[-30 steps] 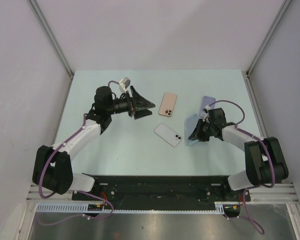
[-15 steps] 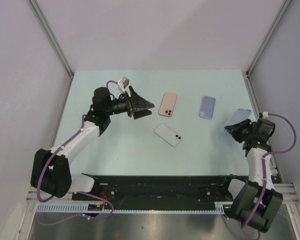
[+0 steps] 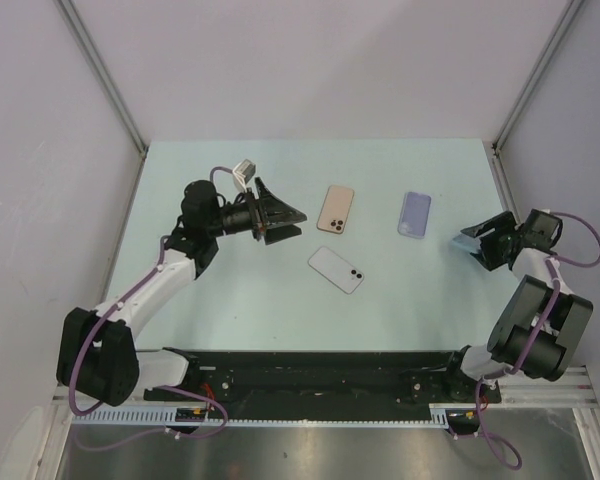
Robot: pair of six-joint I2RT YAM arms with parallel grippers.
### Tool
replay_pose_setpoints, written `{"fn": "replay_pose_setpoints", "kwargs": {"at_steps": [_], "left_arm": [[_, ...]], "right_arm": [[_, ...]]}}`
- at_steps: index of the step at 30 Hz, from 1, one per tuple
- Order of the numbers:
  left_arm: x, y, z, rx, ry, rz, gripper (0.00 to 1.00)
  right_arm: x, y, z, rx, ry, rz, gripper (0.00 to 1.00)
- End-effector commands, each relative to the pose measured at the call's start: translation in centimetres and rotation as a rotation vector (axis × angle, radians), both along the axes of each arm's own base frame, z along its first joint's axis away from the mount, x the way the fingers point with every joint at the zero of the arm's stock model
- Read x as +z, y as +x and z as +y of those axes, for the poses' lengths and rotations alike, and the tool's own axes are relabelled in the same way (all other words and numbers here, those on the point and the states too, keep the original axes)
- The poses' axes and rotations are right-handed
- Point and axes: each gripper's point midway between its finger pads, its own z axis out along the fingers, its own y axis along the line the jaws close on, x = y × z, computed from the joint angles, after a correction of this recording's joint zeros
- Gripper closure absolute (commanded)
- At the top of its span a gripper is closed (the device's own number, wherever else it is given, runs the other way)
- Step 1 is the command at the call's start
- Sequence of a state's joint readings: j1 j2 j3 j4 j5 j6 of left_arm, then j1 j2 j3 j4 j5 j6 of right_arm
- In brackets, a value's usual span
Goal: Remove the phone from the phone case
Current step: Place the phone case at the center of the board, then reset both arms
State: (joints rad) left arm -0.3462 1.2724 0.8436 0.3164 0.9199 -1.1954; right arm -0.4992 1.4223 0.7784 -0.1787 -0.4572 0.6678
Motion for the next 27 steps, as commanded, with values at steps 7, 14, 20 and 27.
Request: {"fn": "replay_pose_setpoints", "kwargs": {"at_steps": [7,14,20,27], "left_arm": [[1.4,0.1,0.2,0.003,0.004,-0.052,0.12],[1.7,1.2,0.2,-0.011,0.023,-0.068,0.12],[1.4,3.1,2.2,0.029,0.074,-0.092,0.12],[-0.5,2.9,4.2,0.062,0.165,-0.122,0.12]], "right_arm": [[1.3,-4.9,-4.1,-0.170,-0.247,0.173,0.19],[4.5,-7.8,-2.5,-0.131,-0.332,0.109,0.18],[6.4,-9.7,1.4,-0.046,-0.404,0.079,0.16],[7.4,-10.8,8.3,0.090,-0.447,0.000,0.15]]}}
